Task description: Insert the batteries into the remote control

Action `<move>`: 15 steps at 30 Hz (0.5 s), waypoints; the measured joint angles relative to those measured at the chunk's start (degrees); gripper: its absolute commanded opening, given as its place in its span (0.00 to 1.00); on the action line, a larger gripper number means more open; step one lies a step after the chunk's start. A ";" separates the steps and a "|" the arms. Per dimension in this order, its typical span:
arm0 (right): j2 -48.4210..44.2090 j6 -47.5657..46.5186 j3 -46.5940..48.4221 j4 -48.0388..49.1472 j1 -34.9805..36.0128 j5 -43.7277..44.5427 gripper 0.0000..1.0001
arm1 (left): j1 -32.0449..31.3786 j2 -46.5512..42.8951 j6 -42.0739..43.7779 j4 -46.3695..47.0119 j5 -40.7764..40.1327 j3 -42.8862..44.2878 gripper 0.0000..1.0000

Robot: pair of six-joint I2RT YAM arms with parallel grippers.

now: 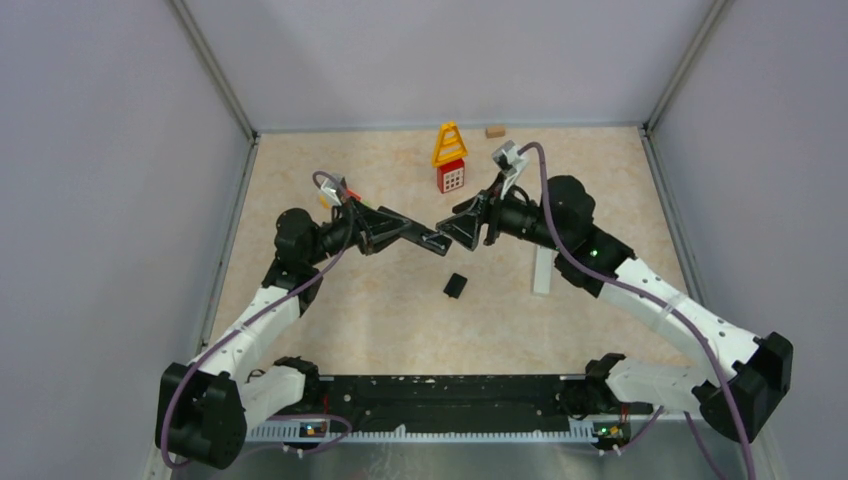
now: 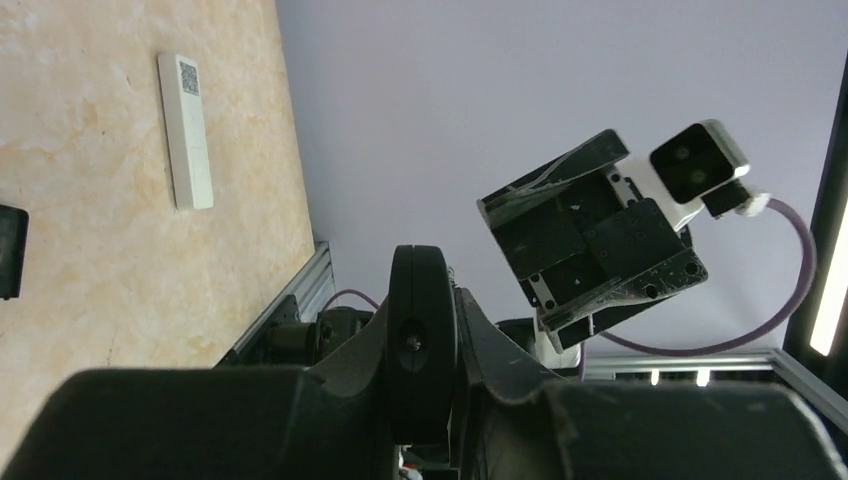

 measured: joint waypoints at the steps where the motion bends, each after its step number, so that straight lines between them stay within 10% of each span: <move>1: 0.50 -3.34 1.31 -1.70 0.00 -1.29 0.59 | 0.00 0.00 0.17 0.02 0.42 0.00 0.00; 15: 8.76 -32.52 12.15 -19.82 0.00 -20.33 0.49 | 0.04 1.44 0.13 2.49 7.65 0.07 0.00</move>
